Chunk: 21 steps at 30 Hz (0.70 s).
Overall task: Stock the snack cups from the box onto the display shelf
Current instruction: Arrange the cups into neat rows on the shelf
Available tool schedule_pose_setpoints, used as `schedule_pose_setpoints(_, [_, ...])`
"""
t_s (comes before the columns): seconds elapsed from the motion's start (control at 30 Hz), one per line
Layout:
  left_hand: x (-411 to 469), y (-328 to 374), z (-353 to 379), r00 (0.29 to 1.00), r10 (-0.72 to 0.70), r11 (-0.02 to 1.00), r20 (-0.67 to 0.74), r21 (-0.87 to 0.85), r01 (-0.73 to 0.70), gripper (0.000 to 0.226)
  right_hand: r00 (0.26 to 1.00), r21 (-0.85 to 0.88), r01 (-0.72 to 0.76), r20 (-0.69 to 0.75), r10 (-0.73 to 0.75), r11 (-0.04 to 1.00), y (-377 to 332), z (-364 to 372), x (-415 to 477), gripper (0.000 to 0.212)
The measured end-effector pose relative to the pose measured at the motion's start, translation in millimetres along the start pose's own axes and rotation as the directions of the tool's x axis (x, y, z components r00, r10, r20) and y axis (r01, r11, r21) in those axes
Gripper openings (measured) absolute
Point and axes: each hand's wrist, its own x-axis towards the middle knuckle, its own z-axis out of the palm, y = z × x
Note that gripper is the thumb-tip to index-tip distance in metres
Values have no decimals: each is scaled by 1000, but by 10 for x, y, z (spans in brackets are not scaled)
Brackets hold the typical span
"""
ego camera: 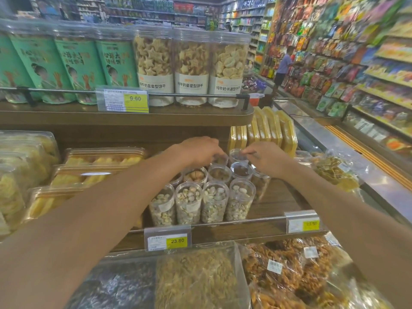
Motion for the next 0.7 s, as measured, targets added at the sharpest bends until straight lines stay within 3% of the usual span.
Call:
schedule_pose_setpoints(0.3, [9,-146,-61,991,10,995,130,-102,3,51,999,8,38,-18,-38,999,16,136,67,29])
schedule_pose_setpoints(0.53, [8,-203,-125,994,-50,996,96,-65,56,37,1000,35,13,-12,-12,999,68,140,47,24])
schedule_pose_setpoints(0.7, [-13,-199,-138,984,-38,994,177,-94,55,60,1000,33,16,-28,-15,999,75,117,50,26])
